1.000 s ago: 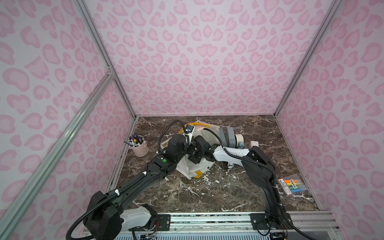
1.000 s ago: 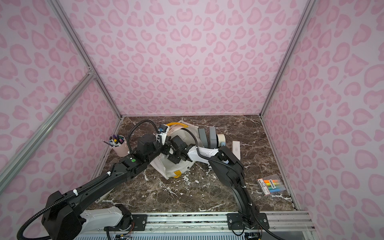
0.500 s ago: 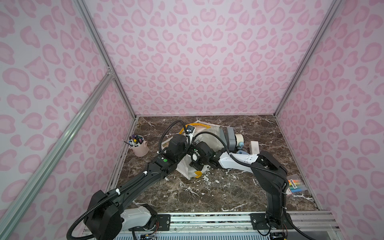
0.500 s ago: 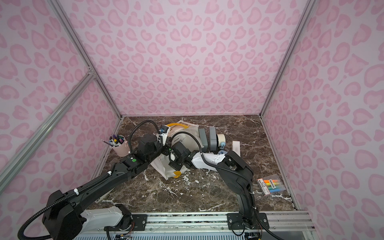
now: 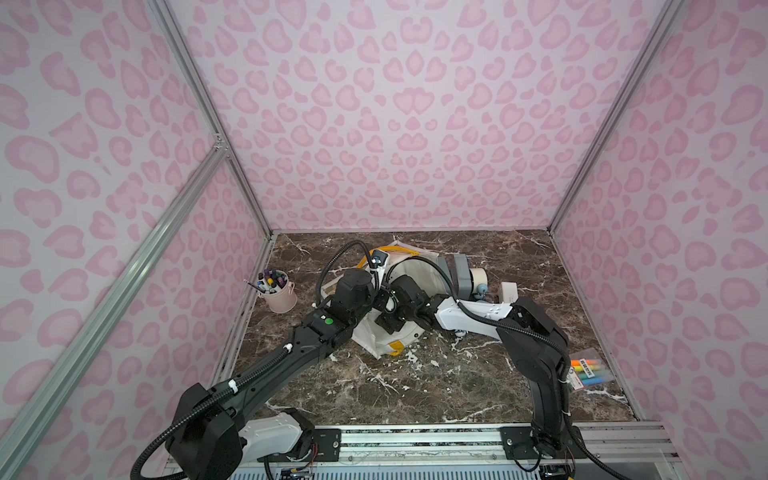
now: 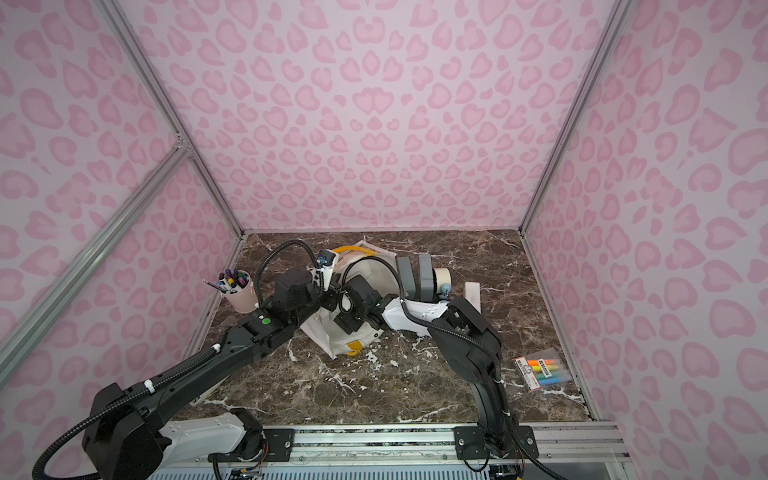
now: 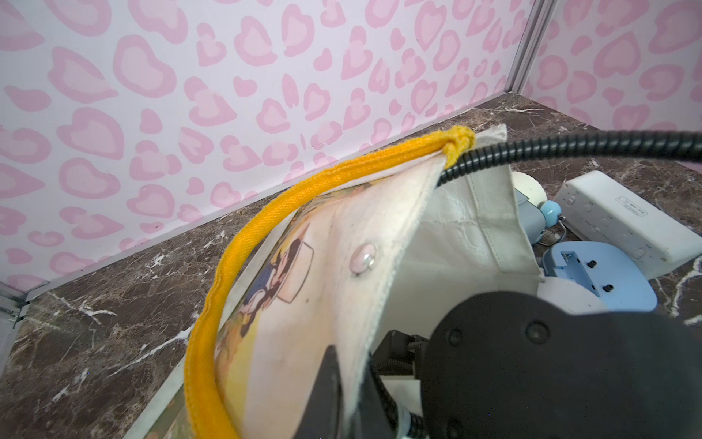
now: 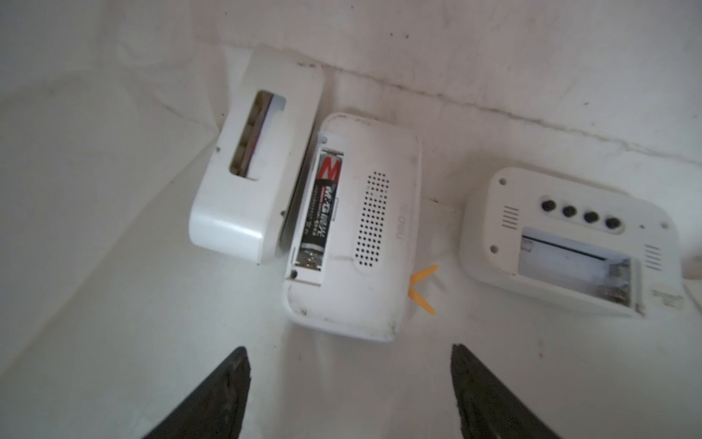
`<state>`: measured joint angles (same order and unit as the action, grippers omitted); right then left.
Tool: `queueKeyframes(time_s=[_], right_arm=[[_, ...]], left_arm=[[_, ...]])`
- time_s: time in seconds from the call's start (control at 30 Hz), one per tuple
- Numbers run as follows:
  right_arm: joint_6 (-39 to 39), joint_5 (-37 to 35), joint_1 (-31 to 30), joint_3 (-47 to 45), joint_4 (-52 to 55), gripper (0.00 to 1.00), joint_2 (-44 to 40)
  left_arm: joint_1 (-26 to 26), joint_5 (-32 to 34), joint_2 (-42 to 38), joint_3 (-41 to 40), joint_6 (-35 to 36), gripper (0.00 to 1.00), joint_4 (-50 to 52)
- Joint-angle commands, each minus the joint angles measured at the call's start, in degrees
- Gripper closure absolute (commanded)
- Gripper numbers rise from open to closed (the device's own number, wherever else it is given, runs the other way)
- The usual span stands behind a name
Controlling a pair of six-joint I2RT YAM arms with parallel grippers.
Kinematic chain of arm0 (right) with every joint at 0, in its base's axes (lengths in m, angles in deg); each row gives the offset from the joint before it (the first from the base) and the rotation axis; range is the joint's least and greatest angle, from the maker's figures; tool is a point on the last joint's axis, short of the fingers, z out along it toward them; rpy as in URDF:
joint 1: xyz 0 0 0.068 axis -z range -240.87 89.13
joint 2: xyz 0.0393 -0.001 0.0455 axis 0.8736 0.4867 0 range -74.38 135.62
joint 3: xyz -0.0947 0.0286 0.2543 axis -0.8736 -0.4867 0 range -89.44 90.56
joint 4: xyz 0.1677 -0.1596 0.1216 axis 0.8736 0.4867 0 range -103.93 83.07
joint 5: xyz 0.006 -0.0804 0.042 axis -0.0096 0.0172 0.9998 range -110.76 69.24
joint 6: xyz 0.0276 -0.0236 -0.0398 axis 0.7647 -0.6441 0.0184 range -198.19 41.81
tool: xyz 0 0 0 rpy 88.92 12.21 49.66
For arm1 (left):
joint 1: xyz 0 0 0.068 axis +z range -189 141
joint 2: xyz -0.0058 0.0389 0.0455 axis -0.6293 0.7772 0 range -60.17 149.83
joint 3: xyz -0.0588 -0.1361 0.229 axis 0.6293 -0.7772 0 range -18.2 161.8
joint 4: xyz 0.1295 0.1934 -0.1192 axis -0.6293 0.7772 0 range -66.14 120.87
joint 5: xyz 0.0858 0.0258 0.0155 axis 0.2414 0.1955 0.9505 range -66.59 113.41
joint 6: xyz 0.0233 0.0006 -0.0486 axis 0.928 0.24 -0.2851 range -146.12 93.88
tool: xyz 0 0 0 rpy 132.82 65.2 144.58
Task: Take the alarm clock out of the canvas bag
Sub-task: Pick up the alarm from the canvas bag.
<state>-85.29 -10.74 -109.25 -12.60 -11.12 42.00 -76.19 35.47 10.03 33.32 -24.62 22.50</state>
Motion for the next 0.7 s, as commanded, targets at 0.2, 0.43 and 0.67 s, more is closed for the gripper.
queueKeyframes(time_s=[0.2, 0.43, 0.67], right_arm=[[-0.37, 0.37, -0.22, 5.11, 0.39, 0.13, 4.82], [-0.11, -1.45, -0.40, 10.64, 2.84, 0.13, 8.48], [0.08, -0.21, -0.39, 11.84, 3.00, 0.25, 9.78]], left_arm=[[0.00, 0.07, -0.32, 0.06, -0.53, 0.97, -1.01], [0.05, -0.09, -0.23, -0.07, -0.80, 0.97, -1.12], [-0.02, 0.04, -0.14, -0.21, -0.99, 0.97, -1.45]])
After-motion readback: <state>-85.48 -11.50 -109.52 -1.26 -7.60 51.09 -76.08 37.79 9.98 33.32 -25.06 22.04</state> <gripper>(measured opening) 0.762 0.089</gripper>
